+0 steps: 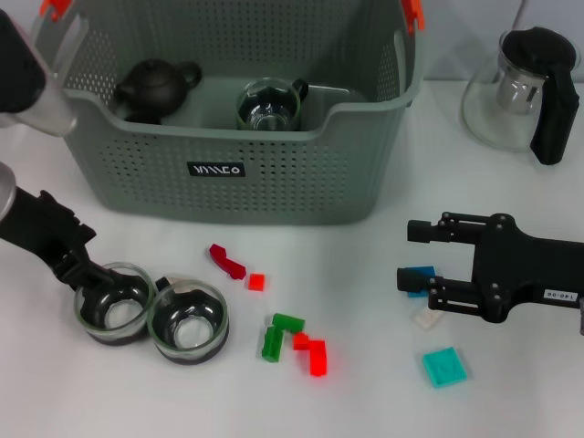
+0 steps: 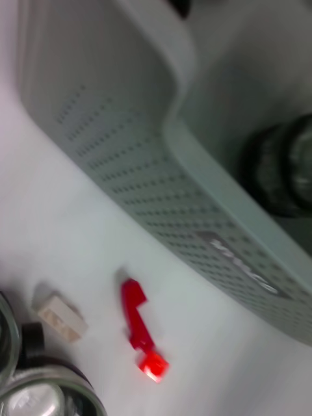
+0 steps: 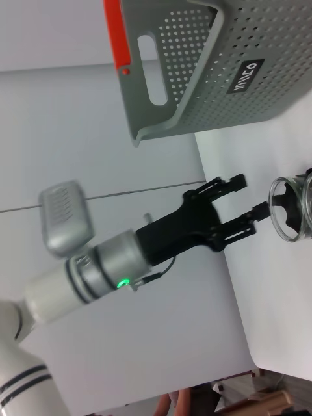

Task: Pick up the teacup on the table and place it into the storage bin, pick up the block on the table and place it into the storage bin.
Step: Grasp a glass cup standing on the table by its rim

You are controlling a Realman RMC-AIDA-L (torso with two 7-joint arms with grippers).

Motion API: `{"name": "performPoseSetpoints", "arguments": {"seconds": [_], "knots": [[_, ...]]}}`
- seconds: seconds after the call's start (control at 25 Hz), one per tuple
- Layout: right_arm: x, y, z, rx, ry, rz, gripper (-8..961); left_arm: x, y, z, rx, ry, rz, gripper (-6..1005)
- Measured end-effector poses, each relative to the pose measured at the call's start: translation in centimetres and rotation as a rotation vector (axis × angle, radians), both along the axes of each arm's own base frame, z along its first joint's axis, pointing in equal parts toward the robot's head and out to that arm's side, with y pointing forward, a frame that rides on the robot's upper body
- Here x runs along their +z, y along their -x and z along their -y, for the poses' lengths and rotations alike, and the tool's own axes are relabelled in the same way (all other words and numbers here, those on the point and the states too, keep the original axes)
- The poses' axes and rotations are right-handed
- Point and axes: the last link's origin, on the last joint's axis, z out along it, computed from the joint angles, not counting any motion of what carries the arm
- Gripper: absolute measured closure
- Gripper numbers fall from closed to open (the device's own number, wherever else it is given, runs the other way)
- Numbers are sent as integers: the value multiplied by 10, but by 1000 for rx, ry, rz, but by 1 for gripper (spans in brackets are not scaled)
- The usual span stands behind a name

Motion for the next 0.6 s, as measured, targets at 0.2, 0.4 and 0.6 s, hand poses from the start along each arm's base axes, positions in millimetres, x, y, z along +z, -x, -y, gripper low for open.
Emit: {"name": "performPoseSetpoints", "arguments": {"seconds": [0.2, 0.4, 0.6], "knots": [[-1, 0, 1, 0, 4, -3, 284, -16, 7, -10, 18, 14, -22, 272], [-1, 0, 1, -5, 6, -3, 284, -28, 10, -14, 27, 42, -36, 275], [-1, -1, 0, -14, 8, -2, 284, -34, 15, -18, 43, 43, -72, 278]]}}
